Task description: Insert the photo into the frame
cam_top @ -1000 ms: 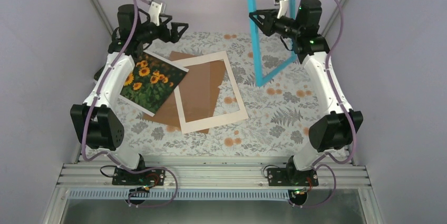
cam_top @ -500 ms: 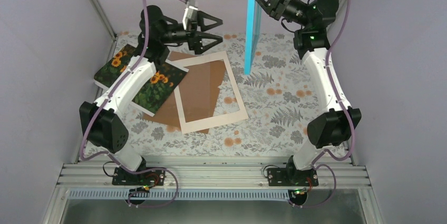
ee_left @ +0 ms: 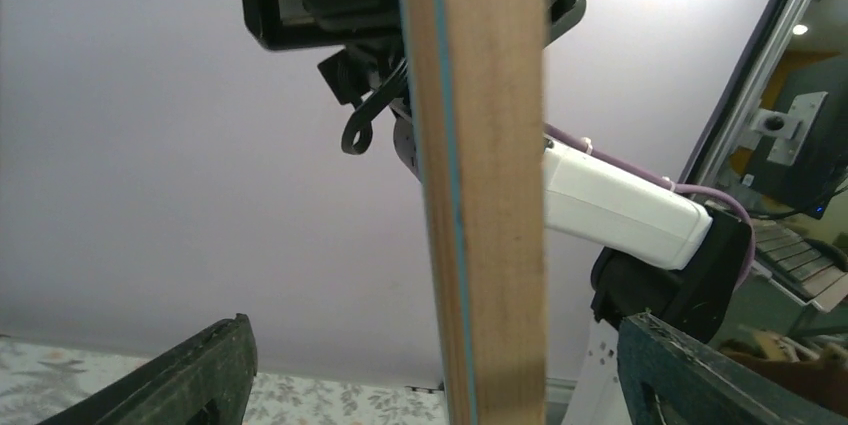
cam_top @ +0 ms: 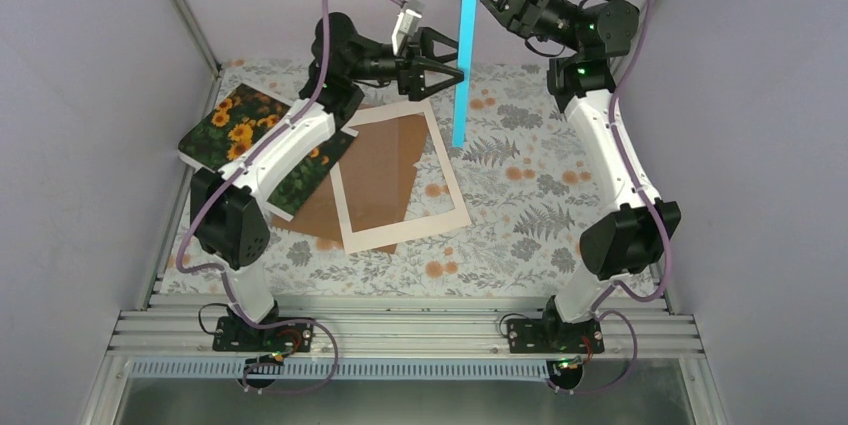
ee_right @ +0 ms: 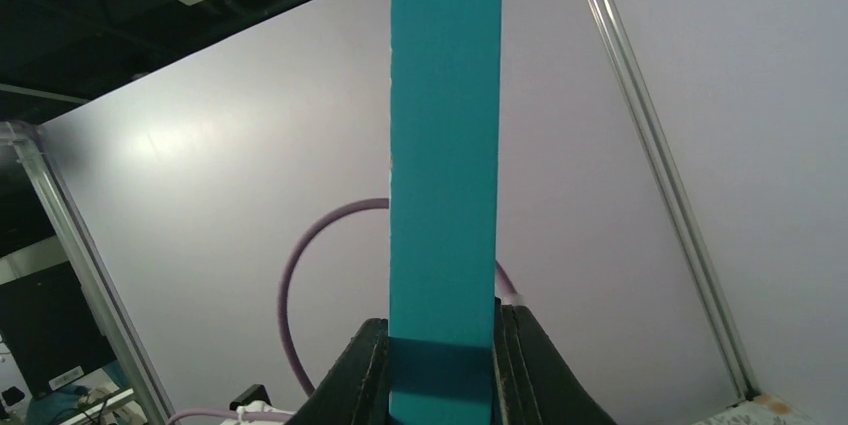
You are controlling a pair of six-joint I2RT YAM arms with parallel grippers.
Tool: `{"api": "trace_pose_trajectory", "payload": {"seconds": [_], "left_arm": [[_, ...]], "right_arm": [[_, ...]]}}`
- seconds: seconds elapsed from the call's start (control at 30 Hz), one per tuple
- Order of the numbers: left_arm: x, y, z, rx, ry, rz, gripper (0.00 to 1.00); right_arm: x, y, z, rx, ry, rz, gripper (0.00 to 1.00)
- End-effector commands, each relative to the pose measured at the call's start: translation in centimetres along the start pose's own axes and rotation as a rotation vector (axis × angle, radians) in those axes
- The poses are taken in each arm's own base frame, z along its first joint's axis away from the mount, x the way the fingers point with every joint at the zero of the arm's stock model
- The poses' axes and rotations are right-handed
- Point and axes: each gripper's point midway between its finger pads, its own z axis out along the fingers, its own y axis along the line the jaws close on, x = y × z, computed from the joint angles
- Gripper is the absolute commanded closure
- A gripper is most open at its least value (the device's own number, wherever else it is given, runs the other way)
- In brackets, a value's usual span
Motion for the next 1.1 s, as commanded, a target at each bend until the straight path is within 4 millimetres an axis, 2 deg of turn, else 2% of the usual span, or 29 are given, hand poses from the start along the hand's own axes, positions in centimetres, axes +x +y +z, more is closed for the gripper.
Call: {"api": "trace_pose_trajectory", "payload": {"seconds": [0.0,0.1,0.33,0.43,0.47,0.5,0.53,0.57,0.63,0.67,0.7,0.73,0.8,0.87,0.93,1.0,1.07], "left_arm": [[-1.2,-2.1,1.2,0.079,-0.03,0.027,0.15],[-1.0,-2.7,1.7,0.114,-0.025,0.035,0.28],[-1.0,-2.4,1.7,0.121,-0.02,0.034,0.73],[-1.3,-1.7,1.2,0.098,-0.025,0.037,0.93],[-1.4,-1.3,1.0,0.082,-0.023,0.038,0.97],[-1.3,-0.9,0.7,0.066,-0.018,0.043,0.97],[-1.3,-0.1,0.4,0.039,-0.011,0.039,0.98],[-1.3,0.6,0.0,0.008,-0.006,0.043,0.98],[-1.1,2.2,-0.8,-0.059,0.016,0.062,0.98],[-1.0,3.0,-1.2,-0.098,0.031,0.092,0.98],[-0.7,3.6,-1.6,-0.14,0.055,0.112,0.98],[-0.9,4.0,-1.8,-0.183,0.078,0.184,0.98],[0.3,5.3,-2.4,-0.28,0.168,0.325,0.98],[1.9,7.3,-3.4,-0.402,0.273,0.432,0.98],[3.8,9.0,-4.6,-0.494,0.396,0.523,0.98],[6.0,10.2,-5.9,-0.562,0.525,0.605,0.98],[8.1,11.3,-7.4,-0.612,0.654,0.685,0.98]], "right_arm": [[-1.6,3.4,0.1,-0.074,-0.049,-0.135,0.97],[-1.0,2.4,0.0,-0.063,-0.05,-0.107,0.97],[-0.6,1.6,0.0,-0.04,-0.038,-0.115,0.96],[0.2,-0.2,-0.5,0.021,-0.003,-0.108,0.85],[0.4,-0.6,-1.0,0.047,0.008,-0.119,0.8],[0.5,-0.5,-1.6,0.069,0.018,-0.116,0.71],[0.8,-1.2,-2.2,0.103,0.032,-0.113,0.56],[1.3,-2.2,-3.1,0.147,0.046,-0.094,0.4],[1.9,-3.9,-4.9,0.245,0.07,-0.107,0.15],[1.9,-5.0,-6.1,0.314,0.073,-0.096,0.04],[1.9,-5.7,-7.3,0.372,0.076,-0.105,0.0],[1.8,-6.4,-8.4,0.43,0.082,-0.123,0.0],[1.0,-7.9,-11.2,0.59,0.074,-0.15,0.0],[-0.1,-9.3,-15.0,0.776,0.053,-0.173,0.0],[-1.6,-9.8,-18.6,0.961,0.012,-0.223,0.0],[-3.5,-9.2,-21.8,1.117,-0.029,-0.291,0.0],[-5.0,-8.4,-24.0,1.233,-0.051,-0.358,0.0]]}}
